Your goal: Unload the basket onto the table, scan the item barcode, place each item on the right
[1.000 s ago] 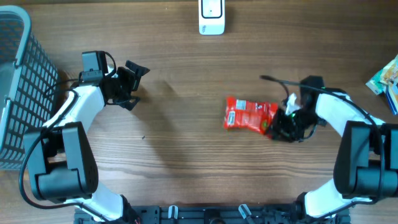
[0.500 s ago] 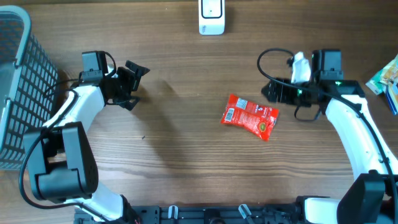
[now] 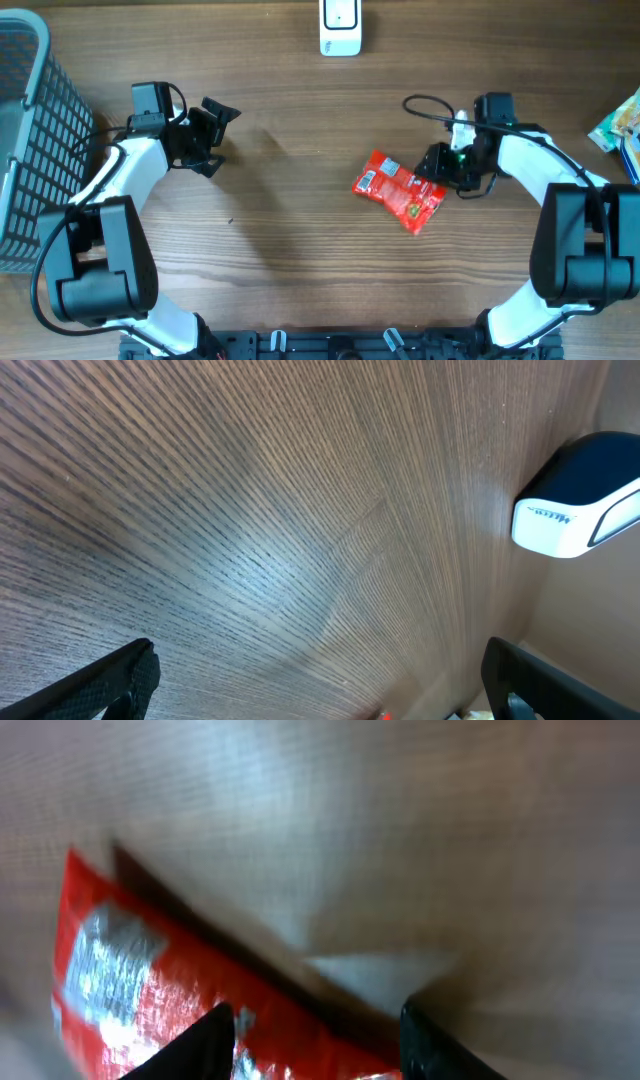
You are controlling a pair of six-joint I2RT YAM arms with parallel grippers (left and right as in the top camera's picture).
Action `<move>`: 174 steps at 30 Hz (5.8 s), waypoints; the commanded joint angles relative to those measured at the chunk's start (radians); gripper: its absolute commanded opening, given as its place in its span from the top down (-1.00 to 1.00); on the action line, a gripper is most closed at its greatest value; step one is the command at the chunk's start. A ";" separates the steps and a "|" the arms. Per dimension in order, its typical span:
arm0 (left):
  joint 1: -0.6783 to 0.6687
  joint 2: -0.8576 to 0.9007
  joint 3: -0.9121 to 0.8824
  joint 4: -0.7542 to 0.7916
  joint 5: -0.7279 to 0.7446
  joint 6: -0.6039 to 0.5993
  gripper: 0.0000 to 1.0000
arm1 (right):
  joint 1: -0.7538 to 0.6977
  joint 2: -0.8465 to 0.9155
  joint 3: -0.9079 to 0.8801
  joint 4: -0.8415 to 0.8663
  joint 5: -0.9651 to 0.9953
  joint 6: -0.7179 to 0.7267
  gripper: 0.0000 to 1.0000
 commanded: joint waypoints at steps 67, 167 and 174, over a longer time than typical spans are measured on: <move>-0.129 -0.016 -0.001 -0.342 0.426 0.530 -1.00 | 0.159 0.002 -0.249 0.229 -0.226 0.029 -0.72; -0.741 0.185 -0.002 -0.050 -0.083 -0.307 0.92 | 0.000 -0.057 -0.436 0.359 -0.441 0.152 0.91; -0.515 0.064 0.000 -0.131 -0.146 0.031 0.90 | 0.029 -0.248 -0.222 0.126 -0.138 0.106 0.91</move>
